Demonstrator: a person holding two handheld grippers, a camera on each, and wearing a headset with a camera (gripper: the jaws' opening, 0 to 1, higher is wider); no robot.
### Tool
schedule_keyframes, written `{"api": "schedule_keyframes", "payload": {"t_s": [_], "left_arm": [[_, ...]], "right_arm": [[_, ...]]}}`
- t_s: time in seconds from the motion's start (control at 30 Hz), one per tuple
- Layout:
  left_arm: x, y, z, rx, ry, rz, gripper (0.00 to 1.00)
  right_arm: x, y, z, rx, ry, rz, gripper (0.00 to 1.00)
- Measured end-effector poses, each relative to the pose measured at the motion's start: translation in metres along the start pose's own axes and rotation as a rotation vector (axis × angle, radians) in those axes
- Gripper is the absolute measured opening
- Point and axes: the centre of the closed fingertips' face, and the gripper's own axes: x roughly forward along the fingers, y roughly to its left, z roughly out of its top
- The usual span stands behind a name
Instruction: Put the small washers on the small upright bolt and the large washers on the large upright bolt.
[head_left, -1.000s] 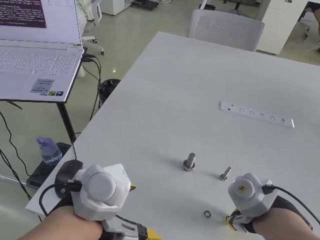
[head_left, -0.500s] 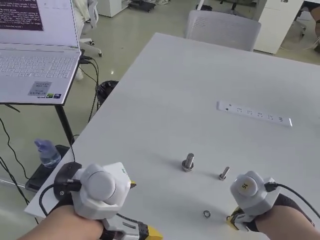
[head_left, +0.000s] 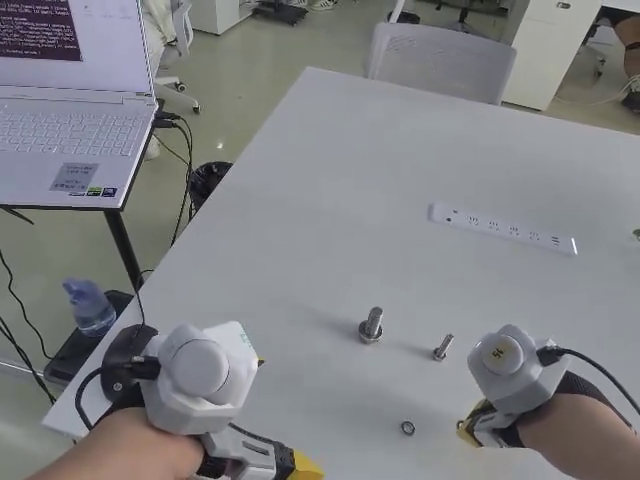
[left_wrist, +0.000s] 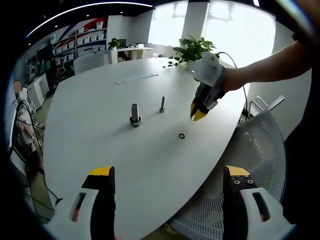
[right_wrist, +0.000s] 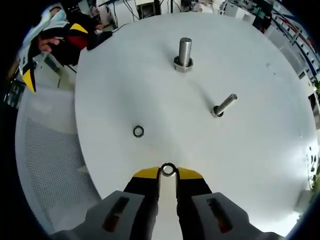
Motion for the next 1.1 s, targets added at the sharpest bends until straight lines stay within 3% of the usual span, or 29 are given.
{"api": "schedule_keyframes", "payload": {"t_s": [0.7, 0.8, 1.1], "left_arm": [[0.001, 0.001, -0.008, -0.027, 0.01, 0.011, 0.92], [0.002, 0.001, -0.012, -0.018, 0.027, 0.015, 0.91], [0.002, 0.003, -0.01, -0.032, 0.013, 0.015, 0.91]], "right_arm": [[-0.02, -0.037, 0.015, -0.003, -0.003, -0.007, 0.12], [-0.023, -0.044, 0.021, -0.006, -0.008, -0.014, 0.12], [-0.031, -0.062, 0.042, -0.021, -0.028, -0.028, 0.12]]}}
